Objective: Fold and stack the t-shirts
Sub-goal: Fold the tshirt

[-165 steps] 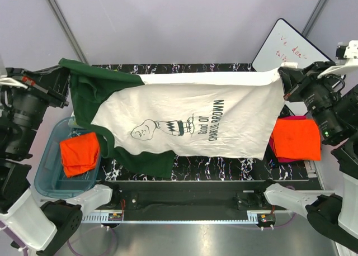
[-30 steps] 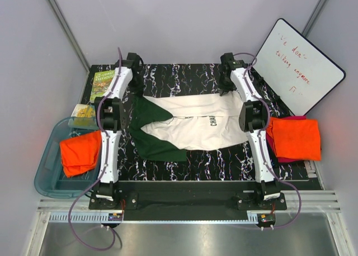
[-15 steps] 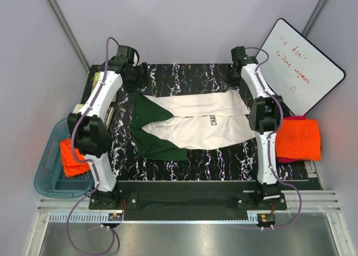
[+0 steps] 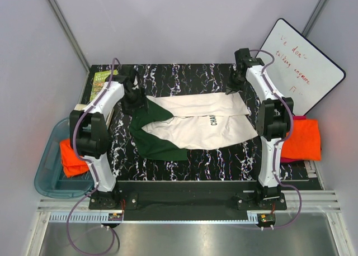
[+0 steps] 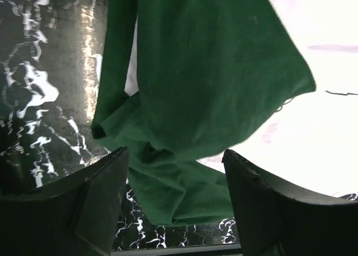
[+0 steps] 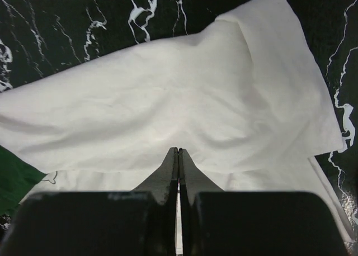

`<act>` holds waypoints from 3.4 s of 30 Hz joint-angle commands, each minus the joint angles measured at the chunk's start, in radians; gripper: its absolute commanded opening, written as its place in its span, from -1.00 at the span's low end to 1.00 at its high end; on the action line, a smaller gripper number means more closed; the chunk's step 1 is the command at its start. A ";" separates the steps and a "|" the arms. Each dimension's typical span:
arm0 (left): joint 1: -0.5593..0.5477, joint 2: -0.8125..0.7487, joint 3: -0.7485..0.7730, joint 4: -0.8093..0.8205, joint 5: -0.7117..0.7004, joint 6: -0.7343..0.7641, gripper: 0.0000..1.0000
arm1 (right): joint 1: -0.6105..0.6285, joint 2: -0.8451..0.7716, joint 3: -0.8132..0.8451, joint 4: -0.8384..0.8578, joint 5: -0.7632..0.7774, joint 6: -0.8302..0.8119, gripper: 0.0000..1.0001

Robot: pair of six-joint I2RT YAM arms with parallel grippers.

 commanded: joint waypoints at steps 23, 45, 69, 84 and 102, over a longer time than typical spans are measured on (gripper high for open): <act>0.024 0.230 0.428 -0.007 0.099 -0.047 -1.00 | -0.004 0.055 0.081 -0.048 -0.049 -0.020 -0.95; 0.085 0.363 0.447 0.129 0.342 -0.128 0.87 | -0.002 0.003 -0.065 -0.027 -0.077 -0.060 -0.93; 0.162 0.231 0.232 0.455 0.643 -0.467 -1.00 | -0.002 0.006 -0.104 -0.011 -0.102 -0.068 -0.90; 0.208 0.088 0.260 0.308 0.781 -0.429 -1.00 | -0.002 0.017 -0.143 0.002 -0.125 -0.068 -0.90; 0.222 -0.135 -0.237 0.223 0.728 -0.367 -0.67 | -0.004 0.029 -0.180 0.018 -0.140 -0.072 -0.88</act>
